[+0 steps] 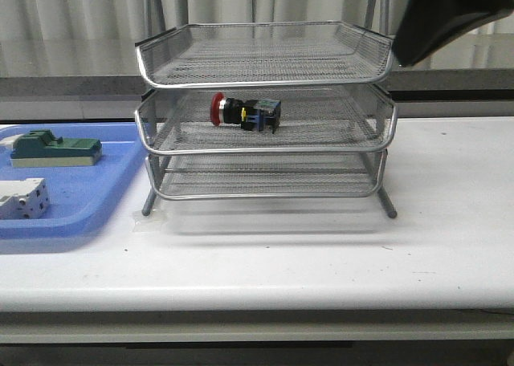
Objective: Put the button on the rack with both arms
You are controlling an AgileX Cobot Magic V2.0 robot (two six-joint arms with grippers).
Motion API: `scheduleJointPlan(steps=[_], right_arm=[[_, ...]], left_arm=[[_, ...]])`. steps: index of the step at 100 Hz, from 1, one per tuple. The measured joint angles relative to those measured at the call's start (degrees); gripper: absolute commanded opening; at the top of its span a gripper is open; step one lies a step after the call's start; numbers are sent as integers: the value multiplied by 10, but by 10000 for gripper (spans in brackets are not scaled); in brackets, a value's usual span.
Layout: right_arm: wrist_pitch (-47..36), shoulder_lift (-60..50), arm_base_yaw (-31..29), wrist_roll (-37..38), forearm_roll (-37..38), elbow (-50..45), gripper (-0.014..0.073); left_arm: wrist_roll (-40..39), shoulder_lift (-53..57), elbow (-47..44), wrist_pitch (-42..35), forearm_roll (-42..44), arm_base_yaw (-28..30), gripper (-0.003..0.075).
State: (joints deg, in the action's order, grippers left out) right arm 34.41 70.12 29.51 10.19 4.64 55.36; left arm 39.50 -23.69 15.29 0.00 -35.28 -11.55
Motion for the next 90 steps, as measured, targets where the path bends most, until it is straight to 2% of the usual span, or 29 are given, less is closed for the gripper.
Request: scheduleJointPlan(steps=[20, 36, 65, 90], right_arm=[[47, -95, 0, 112, 128, -44, -57], [83, -182, 0, 168, 186, -85, -57], [117, -329, 0, 182, 193, -153, -57], [124, -386, 0, 182, 193, -162, -57]], left_arm=[[0, 0, 0, 0, 0, 0, -20], [0, 0, 0, 0, 0, 0, -20], [0, 0, -1, 0, 0, 0, -20], [0, 0, -1, 0, 0, 0, -20]])
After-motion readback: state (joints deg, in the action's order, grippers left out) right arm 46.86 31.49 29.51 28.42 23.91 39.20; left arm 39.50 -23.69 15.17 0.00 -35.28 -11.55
